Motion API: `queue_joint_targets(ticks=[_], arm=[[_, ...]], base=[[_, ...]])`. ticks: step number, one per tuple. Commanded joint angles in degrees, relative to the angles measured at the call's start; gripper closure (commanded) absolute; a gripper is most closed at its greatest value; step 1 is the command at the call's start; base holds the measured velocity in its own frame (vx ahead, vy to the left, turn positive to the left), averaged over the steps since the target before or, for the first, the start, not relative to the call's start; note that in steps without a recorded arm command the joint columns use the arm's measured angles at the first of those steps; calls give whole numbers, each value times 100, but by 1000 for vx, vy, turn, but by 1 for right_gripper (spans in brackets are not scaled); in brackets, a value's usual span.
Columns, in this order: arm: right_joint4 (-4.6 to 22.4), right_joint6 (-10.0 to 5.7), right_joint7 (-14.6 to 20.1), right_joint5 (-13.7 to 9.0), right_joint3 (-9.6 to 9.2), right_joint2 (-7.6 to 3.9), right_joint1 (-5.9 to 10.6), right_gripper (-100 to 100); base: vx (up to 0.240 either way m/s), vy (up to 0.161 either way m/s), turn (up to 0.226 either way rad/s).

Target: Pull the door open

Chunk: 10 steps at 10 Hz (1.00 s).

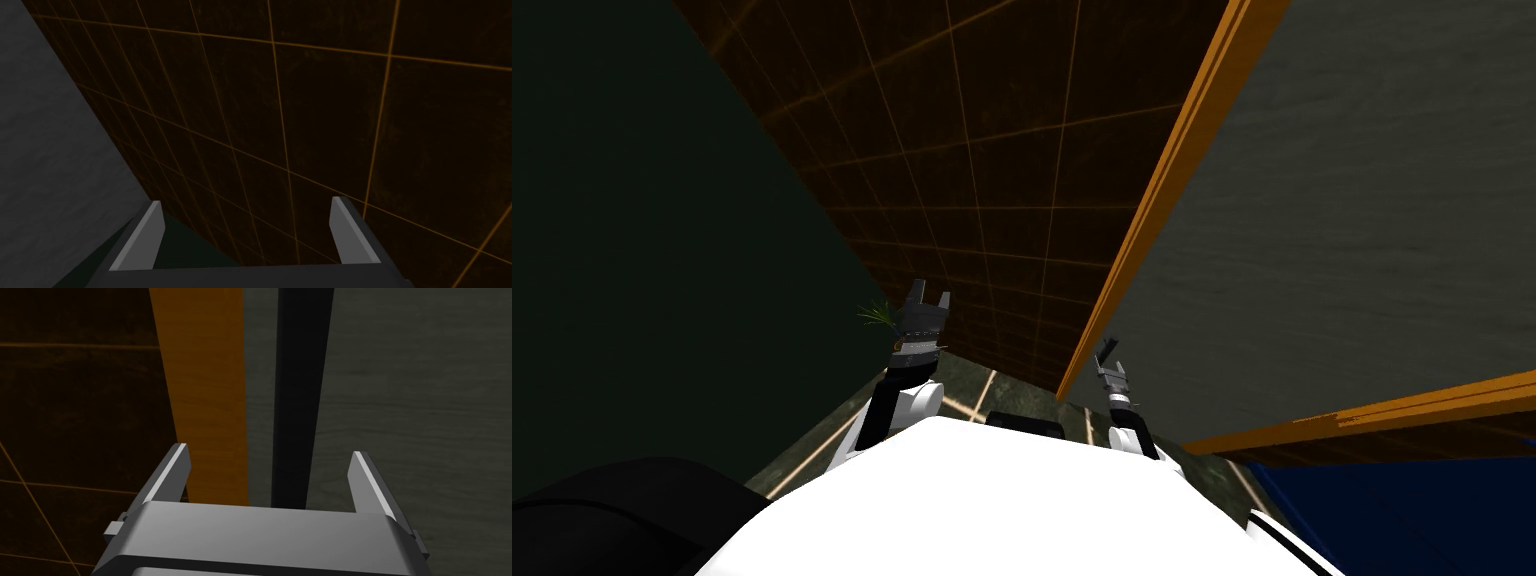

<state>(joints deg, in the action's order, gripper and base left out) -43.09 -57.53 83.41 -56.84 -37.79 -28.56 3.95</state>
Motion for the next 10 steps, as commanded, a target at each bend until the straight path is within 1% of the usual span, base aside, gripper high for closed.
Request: queue_joint_targets(ticks=[1,2,3,4,5,6,8,9,10], arm=[[16,69,-55,90,286,95,-66,-100],[16,69,-55,90,347,95,-66,-100],[32,111,-76,147,555,144,-105,-100],[47,153,-98,203,712,194,-143,-100],[47,153,-98,203,763,194,-143,-100],[63,195,-119,260,971,243,-181,-100],[94,278,-162,372,1322,342,-257,-100],[94,278,-162,372,1383,342,-257,-100],[109,319,-183,427,1585,390,-294,-100]], base=[[-31,-46,252],[-15,-34,69],[-11,-21,116],[-19,-28,229],[-14,-29,69],[-20,-26,124],[-32,-39,210],[-19,-30,71],[-17,-24,114]])
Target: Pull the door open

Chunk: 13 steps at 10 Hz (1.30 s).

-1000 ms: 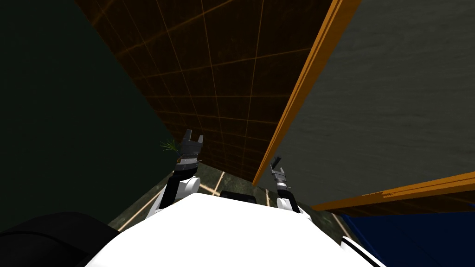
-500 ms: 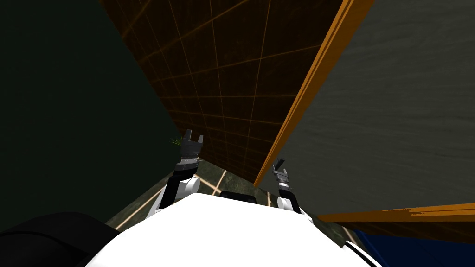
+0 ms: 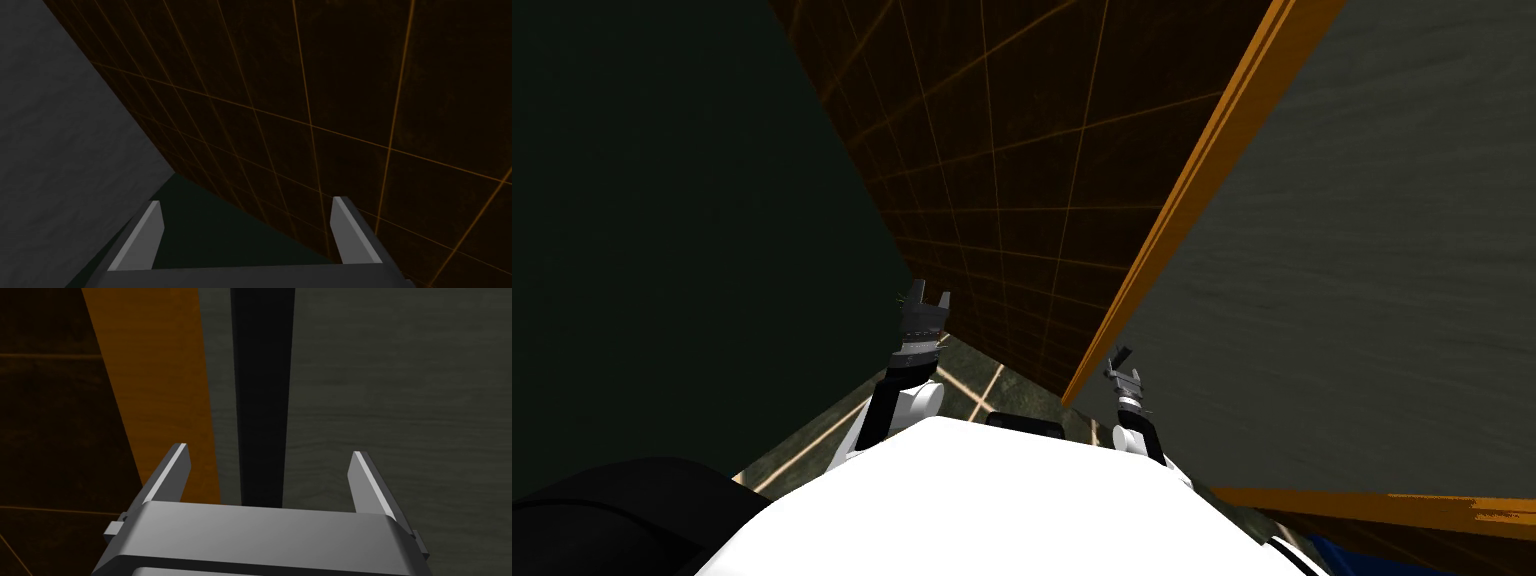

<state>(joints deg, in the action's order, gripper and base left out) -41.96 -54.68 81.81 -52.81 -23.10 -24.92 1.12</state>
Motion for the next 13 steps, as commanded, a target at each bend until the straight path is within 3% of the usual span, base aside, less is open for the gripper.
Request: queue_joint_targets(ticks=[1,10,13], arm=[[11,75,-44,78,286,74,-49,-100],[114,351,-186,452,1688,401,-302,-100],[142,424,-224,550,2051,487,-369,-100]], base=[[-24,-27,236],[-31,-28,183],[-28,-22,193]])
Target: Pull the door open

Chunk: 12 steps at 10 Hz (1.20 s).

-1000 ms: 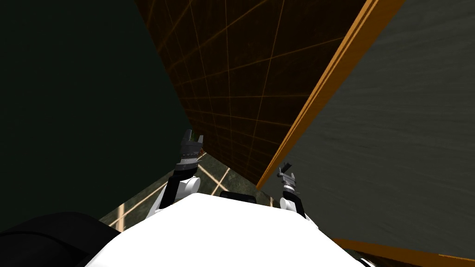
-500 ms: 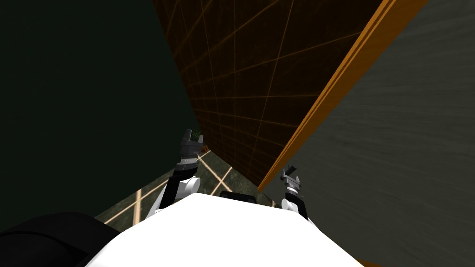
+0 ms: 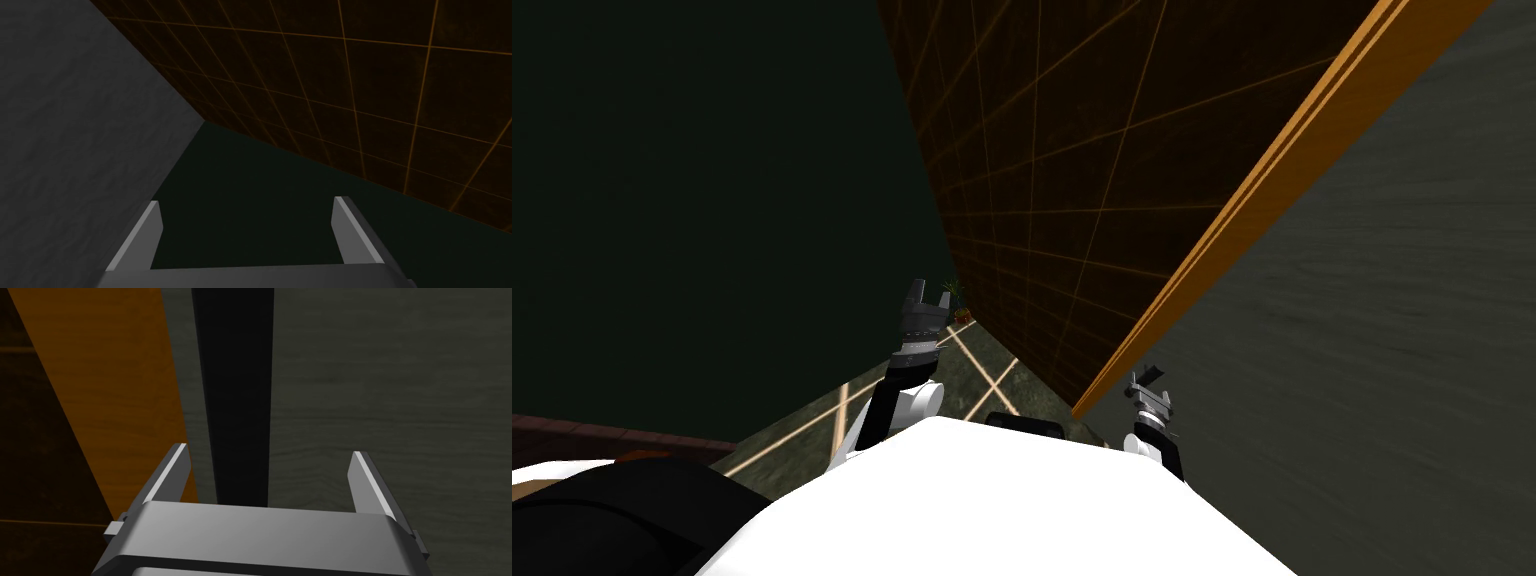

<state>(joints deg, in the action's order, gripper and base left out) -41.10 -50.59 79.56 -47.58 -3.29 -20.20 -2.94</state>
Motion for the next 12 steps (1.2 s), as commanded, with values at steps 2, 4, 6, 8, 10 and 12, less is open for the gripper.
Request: queue_joint_targets(ticks=[2,4,6,8,10,12], arm=[[73,63,-22,93,308,72,-6,-100],[19,67,-45,61,267,56,-57,100],[19,67,-45,61,267,56,-57,100],[19,67,-45,61,267,56,-57,100],[-27,70,-1,119,166,60,-68,100],[-68,76,43,174,77,44,-82,100]], base=[[-37,-19,226],[-12,-5,3],[10,17,2],[3,2,-4],[-56,0,27],[-199,-2,60]])
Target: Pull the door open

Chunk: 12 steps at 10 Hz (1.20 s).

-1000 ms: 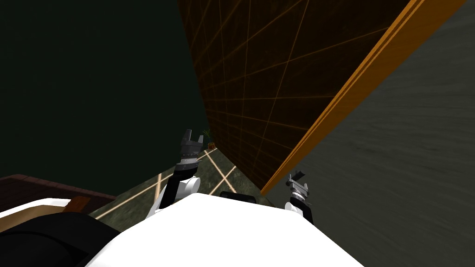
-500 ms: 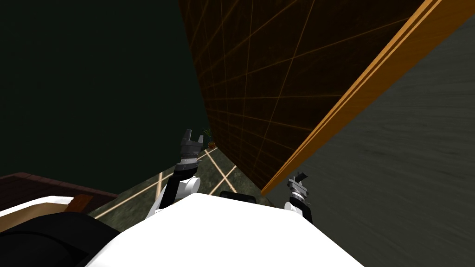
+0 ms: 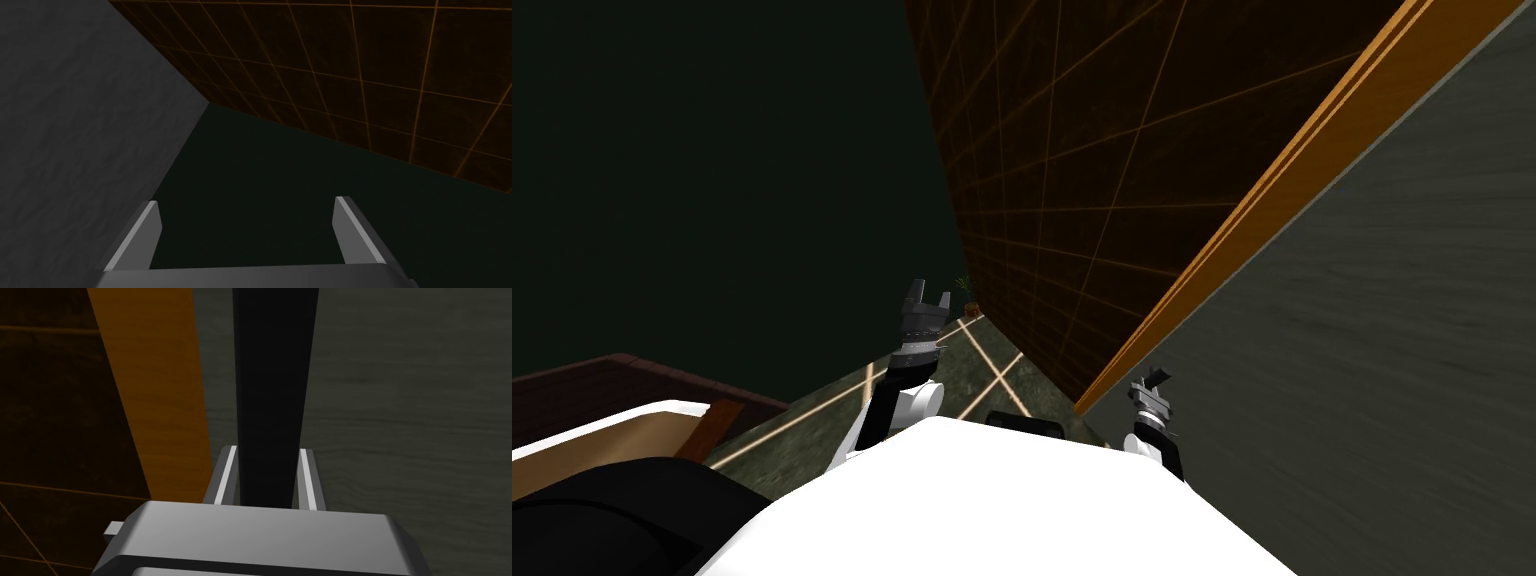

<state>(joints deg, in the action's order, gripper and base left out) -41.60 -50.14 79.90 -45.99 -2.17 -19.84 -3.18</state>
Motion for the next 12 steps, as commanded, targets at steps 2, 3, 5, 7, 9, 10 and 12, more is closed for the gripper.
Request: queue_joint_targets(ticks=[2,3,5,7,9,10,12], arm=[[-84,41,78,102,-177,-19,-81,100],[-134,48,131,169,-286,-38,-99,100],[-204,58,205,263,-440,-66,-123,100],[-249,72,197,262,-435,-84,-132,100],[-314,54,301,358,-616,-131,-188,100],[-366,40,367,419,-730,-169,-222,100],[-455,17,482,523,-926,-235,-282,100]], base=[[-205,39,50],[-232,43,59],[-250,-14,73],[-152,40,29],[-222,5,54],[-248,-29,63],[-277,-13,79]])
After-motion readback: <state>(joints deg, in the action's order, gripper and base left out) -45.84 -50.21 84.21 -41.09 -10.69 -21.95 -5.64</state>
